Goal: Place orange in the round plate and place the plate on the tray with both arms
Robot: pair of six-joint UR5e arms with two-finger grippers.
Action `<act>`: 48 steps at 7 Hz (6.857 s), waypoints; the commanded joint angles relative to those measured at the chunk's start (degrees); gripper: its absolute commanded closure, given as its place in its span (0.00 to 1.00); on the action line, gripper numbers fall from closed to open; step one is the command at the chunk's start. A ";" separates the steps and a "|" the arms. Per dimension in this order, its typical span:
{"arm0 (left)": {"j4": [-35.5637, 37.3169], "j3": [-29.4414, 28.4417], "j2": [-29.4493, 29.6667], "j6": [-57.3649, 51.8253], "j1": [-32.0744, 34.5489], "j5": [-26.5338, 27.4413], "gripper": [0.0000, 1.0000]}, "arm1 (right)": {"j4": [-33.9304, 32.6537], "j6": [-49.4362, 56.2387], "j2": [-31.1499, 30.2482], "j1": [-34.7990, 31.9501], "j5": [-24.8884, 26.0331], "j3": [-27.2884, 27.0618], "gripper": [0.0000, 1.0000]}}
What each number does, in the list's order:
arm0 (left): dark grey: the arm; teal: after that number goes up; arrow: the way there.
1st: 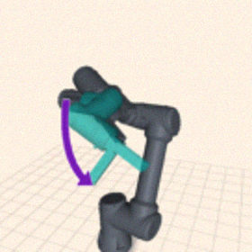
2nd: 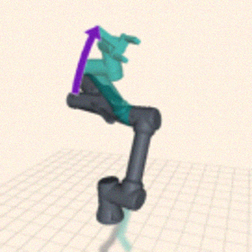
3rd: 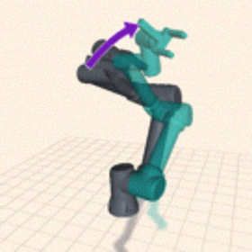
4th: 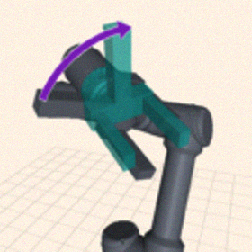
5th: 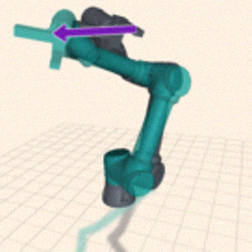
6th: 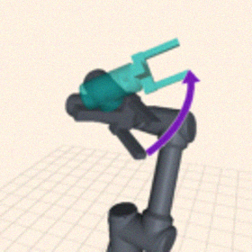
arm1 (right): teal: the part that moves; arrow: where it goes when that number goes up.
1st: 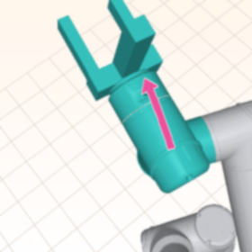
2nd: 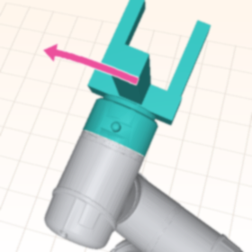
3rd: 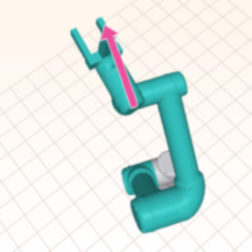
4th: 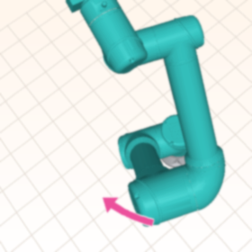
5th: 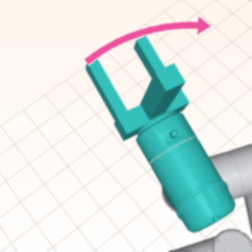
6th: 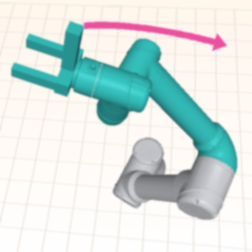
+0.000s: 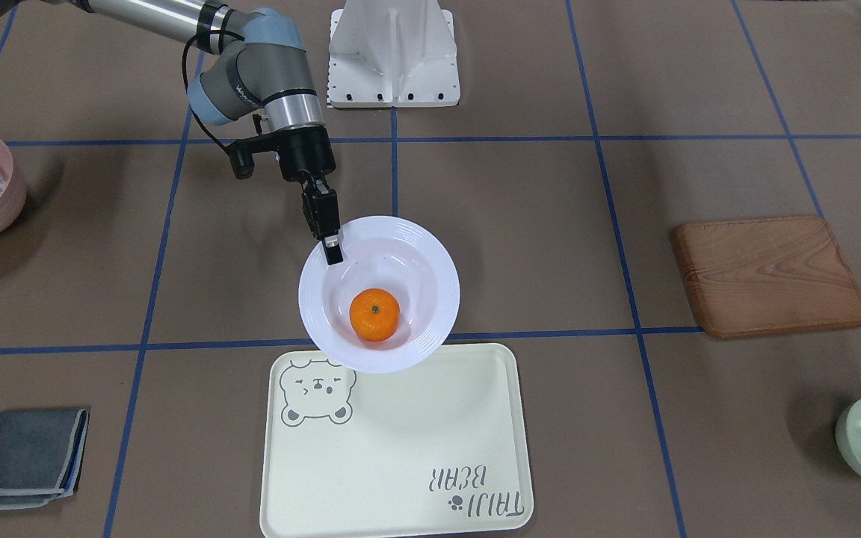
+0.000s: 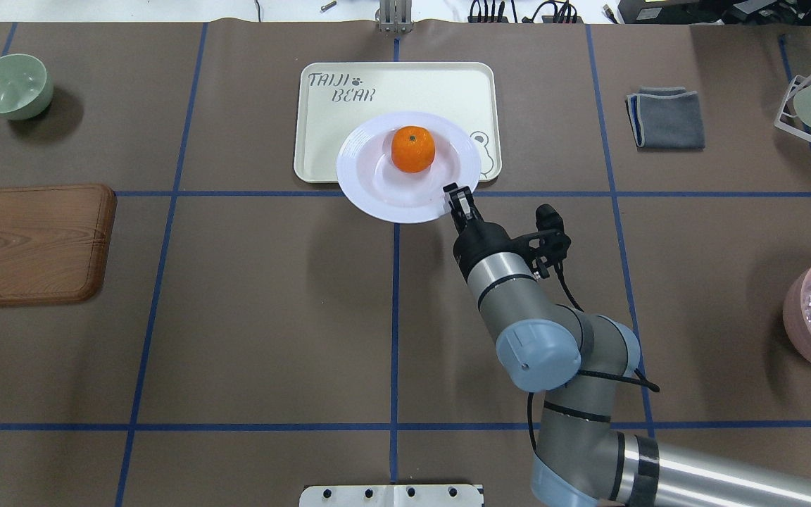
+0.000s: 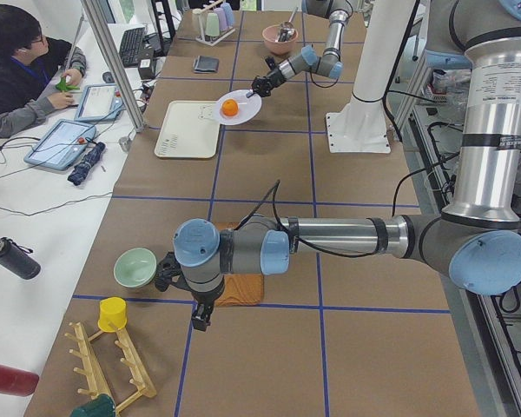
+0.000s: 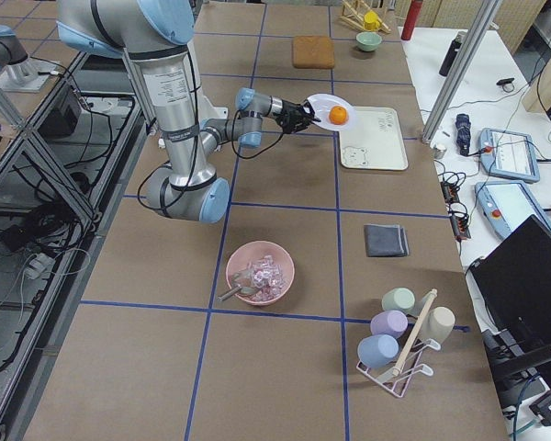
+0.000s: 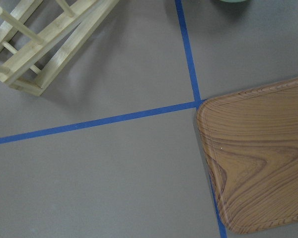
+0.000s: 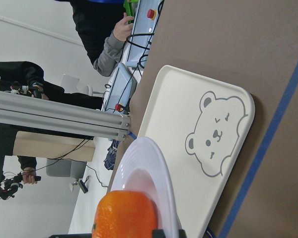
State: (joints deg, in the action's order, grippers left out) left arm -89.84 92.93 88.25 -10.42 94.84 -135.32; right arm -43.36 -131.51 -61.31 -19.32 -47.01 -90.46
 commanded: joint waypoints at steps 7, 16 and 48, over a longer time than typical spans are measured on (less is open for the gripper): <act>-0.07 3.66 -2.30 2.16 -0.18 -0.56 0.02 | -8.58 -2.61 24.49 -8.10 -5.29 33.85 1.00; -0.07 3.48 -1.94 2.16 -0.36 -0.56 0.02 | -24.25 56.59 11.05 -25.64 -49.66 12.70 0.00; -2.00 5.07 -7.66 1.89 -0.09 -0.12 0.02 | -44.88 132.04 -33.70 -70.24 -85.88 -6.93 0.00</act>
State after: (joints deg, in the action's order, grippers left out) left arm -91.85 98.00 80.59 -8.53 94.72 -135.44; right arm -88.25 0.58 -94.93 -89.60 -132.89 -97.37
